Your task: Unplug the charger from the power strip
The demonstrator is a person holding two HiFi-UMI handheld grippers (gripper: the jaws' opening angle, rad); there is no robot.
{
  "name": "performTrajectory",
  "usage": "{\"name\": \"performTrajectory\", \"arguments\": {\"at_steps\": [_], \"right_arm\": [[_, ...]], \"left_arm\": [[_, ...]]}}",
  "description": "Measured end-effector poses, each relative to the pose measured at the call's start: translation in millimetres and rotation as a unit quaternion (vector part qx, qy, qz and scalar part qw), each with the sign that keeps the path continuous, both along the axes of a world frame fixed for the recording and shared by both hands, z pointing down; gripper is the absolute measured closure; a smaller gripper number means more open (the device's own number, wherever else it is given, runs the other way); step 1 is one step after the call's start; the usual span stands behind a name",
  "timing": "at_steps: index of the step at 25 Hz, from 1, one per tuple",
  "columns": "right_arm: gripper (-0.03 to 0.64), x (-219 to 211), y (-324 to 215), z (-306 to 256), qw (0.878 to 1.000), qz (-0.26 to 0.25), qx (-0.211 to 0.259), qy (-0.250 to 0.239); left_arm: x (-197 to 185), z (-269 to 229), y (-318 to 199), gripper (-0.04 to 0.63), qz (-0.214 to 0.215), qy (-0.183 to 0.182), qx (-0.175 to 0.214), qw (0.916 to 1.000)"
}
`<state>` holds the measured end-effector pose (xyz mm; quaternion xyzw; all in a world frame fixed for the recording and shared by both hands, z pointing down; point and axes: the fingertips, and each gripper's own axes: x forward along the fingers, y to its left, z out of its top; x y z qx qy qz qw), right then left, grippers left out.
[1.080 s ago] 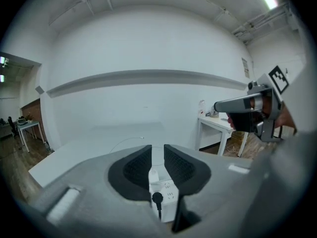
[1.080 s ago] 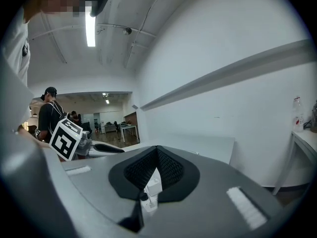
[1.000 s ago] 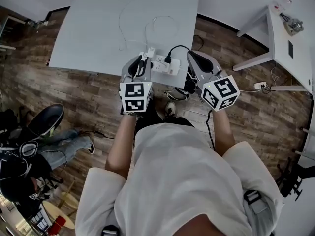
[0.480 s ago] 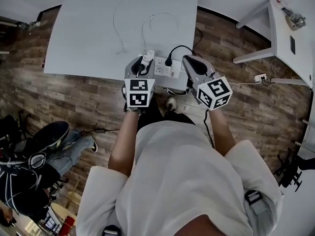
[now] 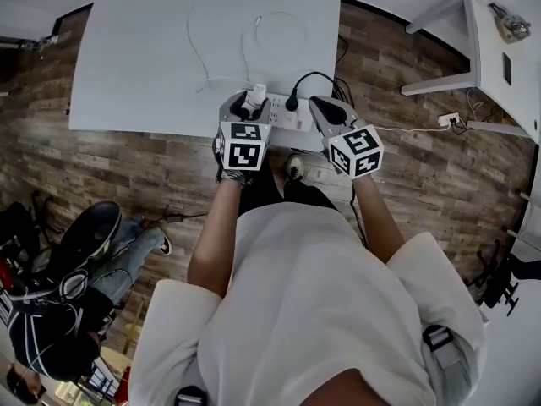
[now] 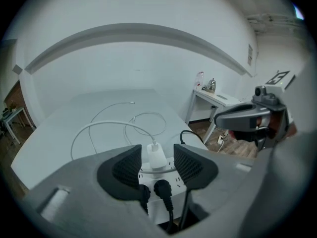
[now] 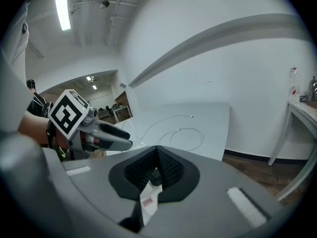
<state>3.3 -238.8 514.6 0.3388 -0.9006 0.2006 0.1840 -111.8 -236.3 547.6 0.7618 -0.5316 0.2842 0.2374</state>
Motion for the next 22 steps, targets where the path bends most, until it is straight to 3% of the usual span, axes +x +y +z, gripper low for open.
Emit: {"name": "performTrajectory", "arguments": {"at_steps": [5,13,22], "right_arm": [[0.615,4.3,0.5,49.5,0.999,0.012,-0.036,0.033],[0.615,-0.9,-6.9,93.1,0.996,0.021,-0.082,0.041],[0.615,-0.8,1.2,120.9,0.992,0.025,-0.111,0.054]], "left_arm": [[2.7,15.7,-4.3,0.382,0.017,0.002,-0.02,0.9997],[5.5,42.5,-15.8,0.382,0.037,-0.02,-0.056,0.9976],[5.7,63.2,-13.0,0.387,0.021,-0.018,-0.064,0.9976]]}}
